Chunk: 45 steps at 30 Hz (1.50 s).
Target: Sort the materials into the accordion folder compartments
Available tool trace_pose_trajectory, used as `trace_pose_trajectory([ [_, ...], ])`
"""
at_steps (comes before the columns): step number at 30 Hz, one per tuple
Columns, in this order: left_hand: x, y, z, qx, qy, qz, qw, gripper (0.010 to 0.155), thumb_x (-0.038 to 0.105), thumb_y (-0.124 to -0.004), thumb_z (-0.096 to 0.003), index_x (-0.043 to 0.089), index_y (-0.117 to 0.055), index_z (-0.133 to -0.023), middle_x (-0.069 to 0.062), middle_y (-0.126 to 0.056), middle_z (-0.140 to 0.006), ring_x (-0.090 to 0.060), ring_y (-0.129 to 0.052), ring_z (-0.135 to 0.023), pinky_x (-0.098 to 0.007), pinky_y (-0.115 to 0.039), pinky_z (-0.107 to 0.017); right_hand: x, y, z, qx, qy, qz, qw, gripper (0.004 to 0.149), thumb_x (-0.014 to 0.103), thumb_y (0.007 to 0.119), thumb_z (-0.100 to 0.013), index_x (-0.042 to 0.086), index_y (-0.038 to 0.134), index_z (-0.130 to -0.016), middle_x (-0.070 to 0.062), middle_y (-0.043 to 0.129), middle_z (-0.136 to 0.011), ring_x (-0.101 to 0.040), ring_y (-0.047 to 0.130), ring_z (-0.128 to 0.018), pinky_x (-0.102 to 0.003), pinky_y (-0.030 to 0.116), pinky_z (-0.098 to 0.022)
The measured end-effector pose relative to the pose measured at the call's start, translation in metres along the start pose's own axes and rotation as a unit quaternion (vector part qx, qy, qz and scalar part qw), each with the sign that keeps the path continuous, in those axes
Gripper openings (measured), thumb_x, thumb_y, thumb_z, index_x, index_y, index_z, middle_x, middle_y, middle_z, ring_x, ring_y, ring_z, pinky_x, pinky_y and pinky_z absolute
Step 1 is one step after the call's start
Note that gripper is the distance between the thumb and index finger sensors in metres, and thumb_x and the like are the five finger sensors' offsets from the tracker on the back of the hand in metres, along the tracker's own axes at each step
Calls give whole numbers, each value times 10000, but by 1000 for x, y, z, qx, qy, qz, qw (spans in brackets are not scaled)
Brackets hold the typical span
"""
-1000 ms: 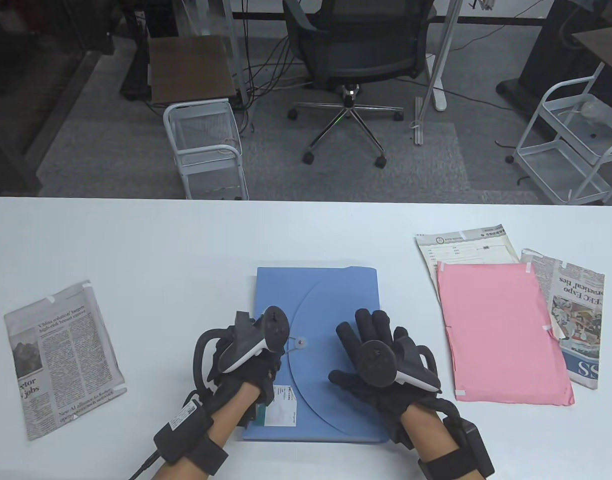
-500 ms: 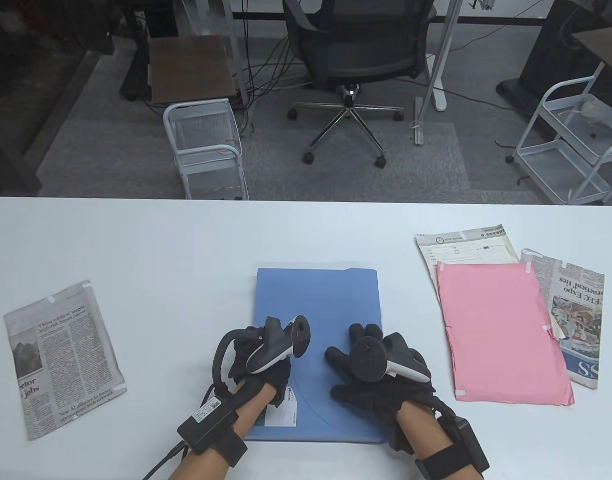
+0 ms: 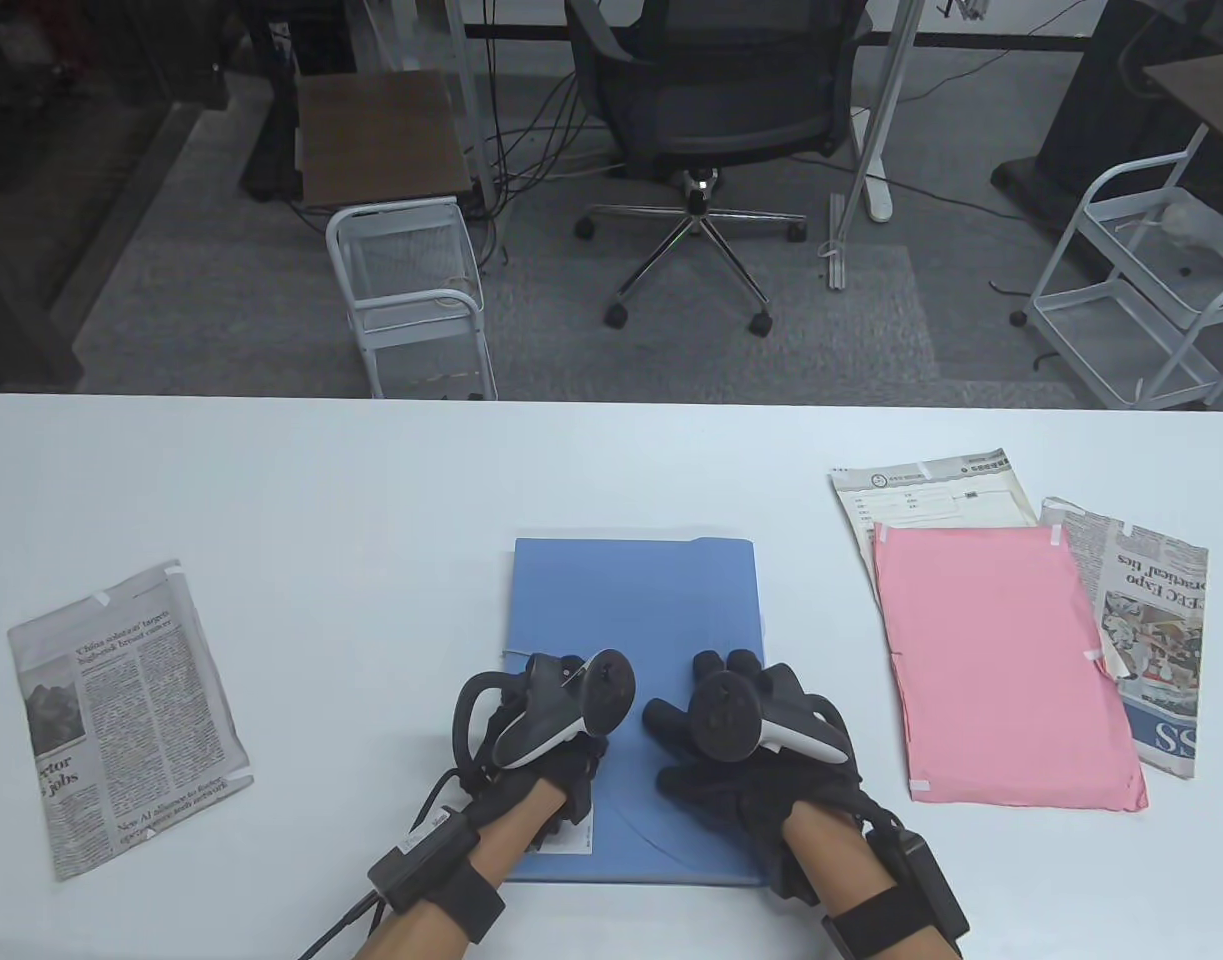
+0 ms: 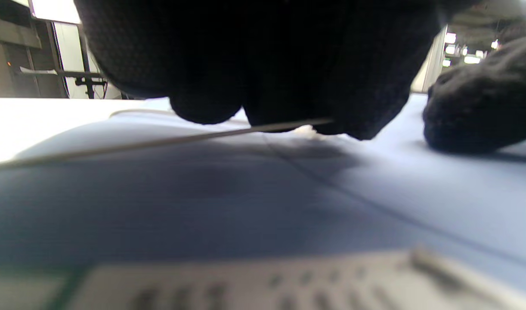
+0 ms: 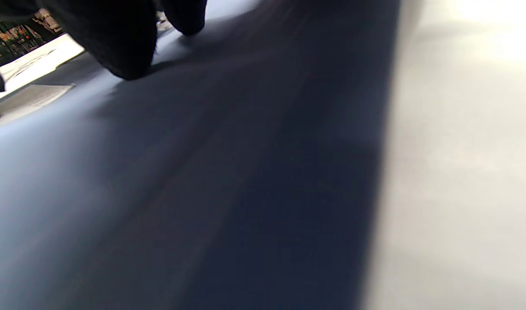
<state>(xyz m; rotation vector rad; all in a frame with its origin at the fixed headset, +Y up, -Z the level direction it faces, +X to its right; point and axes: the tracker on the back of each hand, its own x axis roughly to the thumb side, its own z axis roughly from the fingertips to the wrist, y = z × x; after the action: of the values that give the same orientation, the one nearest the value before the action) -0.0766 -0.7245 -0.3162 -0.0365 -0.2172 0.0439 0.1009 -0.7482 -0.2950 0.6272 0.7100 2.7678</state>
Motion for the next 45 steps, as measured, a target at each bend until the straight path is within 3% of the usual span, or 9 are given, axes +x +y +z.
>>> trace_pose_trajectory([
  [10,-38,3,3,6,109,-36,993,315,392,-875,-545,311,-908,-847,-10,-909,-923,-356,-879,-795,-478,-801,-544,-2,0,0,6,3,-4,1000,617,536,735,-585,381,443,-1106,-247,63,-1182,-575,44,-1009,-814,280,-665],
  [14,-51,-4,0,-100,157,28,982,350,396,-842,-570,327,-815,-912,-224,-592,-1179,-513,-668,-952,-561,-707,-620,-3,0,0,6,2,-10,1000,617,536,735,-585,381,441,-1105,-243,59,-1181,-571,37,-1009,-810,277,-666],
  [16,-56,-6,-2,-105,166,75,978,373,370,-836,-572,290,-783,-933,-276,-645,-1153,-516,-764,-903,-550,-746,-595,-4,0,0,7,2,-12,1000,621,536,730,-588,381,429,-1108,-241,48,-1178,-570,13,-1005,-812,268,-664],
  [21,-63,-7,-3,-105,168,84,977,366,387,-860,-559,311,-799,-913,-208,-670,-1150,-473,-773,-892,-536,-743,-600,6,-1,2,8,4,10,1000,662,535,724,-592,347,388,-1130,-271,14,-1166,-598,1,-991,-839,190,-620],
  [27,-71,-9,-5,-122,173,116,970,359,388,-870,-555,326,-796,-901,-154,-617,-1165,-455,-725,-897,-543,-721,-612,47,10,2,-2,-35,64,997,841,595,691,-570,205,241,-1163,-296,-6,-1153,-605,7,-990,-837,169,-613],
  [31,-73,-10,-6,-125,169,118,970,355,389,-880,-549,337,-800,-891,-137,-612,-1165,-451,-725,-888,-540,-722,-614,73,18,-6,-7,-54,99,994,837,547,677,-589,206,155,-1147,-287,-19,-1148,-604,17,-996,-834,203,-629],
  [34,-72,-10,-5,-122,169,112,972,353,389,-876,-552,340,-798,-894,-135,-611,-1168,-451,-728,-888,-542,-725,-612,79,17,-8,-11,-57,107,993,712,453,622,-627,249,182,-1148,-277,-1,-1157,-604,60,-1005,-832,246,-639],
  [40,-72,-9,-6,-125,162,109,973,355,387,-875,-550,340,-798,-893,-134,-608,-1171,-453,-731,-883,-579,-690,-636,90,-13,18,-49,-37,127,990,587,348,606,-615,330,343,-1139,-263,13,-1156,-583,48,-1011,-817,228,-650],
  [45,-72,-9,-7,-131,160,110,972,353,385,-872,-554,335,-794,-895,-141,-601,-1173,-457,-730,-883,-574,-697,-633,98,-68,60,-108,25,291,950,586,297,669,-599,200,459,-1137,-262,-7,-1146,-570,8,-1003,-806,157,-651],
])
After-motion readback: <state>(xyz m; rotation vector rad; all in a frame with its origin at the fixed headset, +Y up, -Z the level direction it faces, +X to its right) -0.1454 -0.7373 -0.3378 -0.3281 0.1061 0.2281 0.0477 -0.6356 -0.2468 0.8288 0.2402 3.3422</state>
